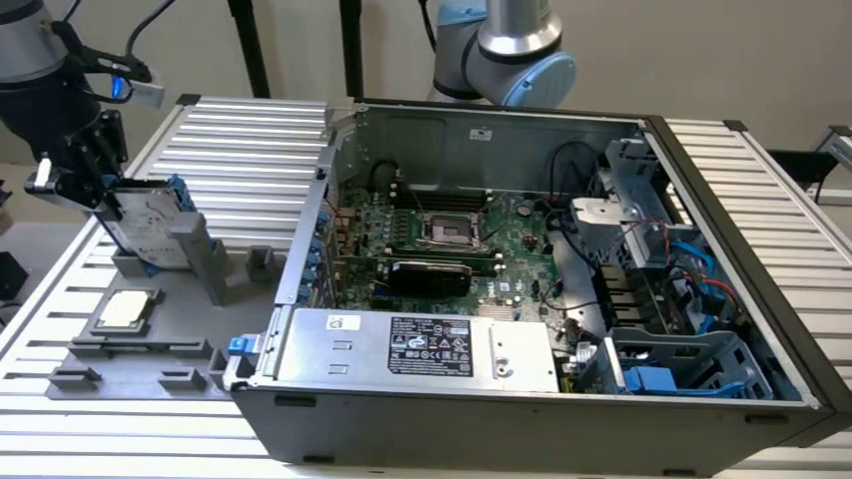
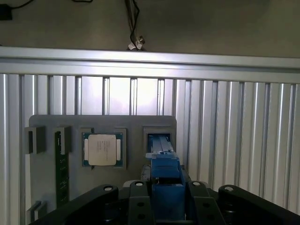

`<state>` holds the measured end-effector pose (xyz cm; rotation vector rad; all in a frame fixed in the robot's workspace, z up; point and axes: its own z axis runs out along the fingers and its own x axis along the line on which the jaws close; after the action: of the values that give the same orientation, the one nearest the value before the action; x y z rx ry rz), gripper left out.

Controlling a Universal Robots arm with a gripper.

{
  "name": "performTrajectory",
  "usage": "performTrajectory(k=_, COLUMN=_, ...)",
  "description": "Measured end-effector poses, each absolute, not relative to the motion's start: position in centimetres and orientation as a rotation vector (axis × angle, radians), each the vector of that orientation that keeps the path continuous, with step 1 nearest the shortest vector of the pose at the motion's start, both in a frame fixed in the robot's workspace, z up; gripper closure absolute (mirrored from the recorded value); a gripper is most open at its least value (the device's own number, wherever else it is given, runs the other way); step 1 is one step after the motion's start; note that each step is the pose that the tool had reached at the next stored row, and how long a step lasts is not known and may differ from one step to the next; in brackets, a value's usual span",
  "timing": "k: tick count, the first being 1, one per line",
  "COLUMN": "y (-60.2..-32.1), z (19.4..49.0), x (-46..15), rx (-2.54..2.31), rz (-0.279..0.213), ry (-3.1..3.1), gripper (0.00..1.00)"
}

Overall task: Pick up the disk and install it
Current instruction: 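Pick up the disk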

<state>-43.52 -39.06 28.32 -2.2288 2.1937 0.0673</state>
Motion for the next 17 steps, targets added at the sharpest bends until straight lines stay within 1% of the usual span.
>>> performTrajectory(k=4, y=-39.1, z=28.5, x=-43.5, rx=-2.229, rz=0.067, ry=2.194, gripper=0.67)
performTrajectory(k=8, y=-39.1, z=29.4, x=-43.5, rx=-2.229, rz=0.067, ry=2.194, gripper=0.67)
performTrajectory(k=17, y=-39.1, z=33.4, x=-43.3, rx=-2.229, rz=0.067, ry=2.194, gripper=0.67)
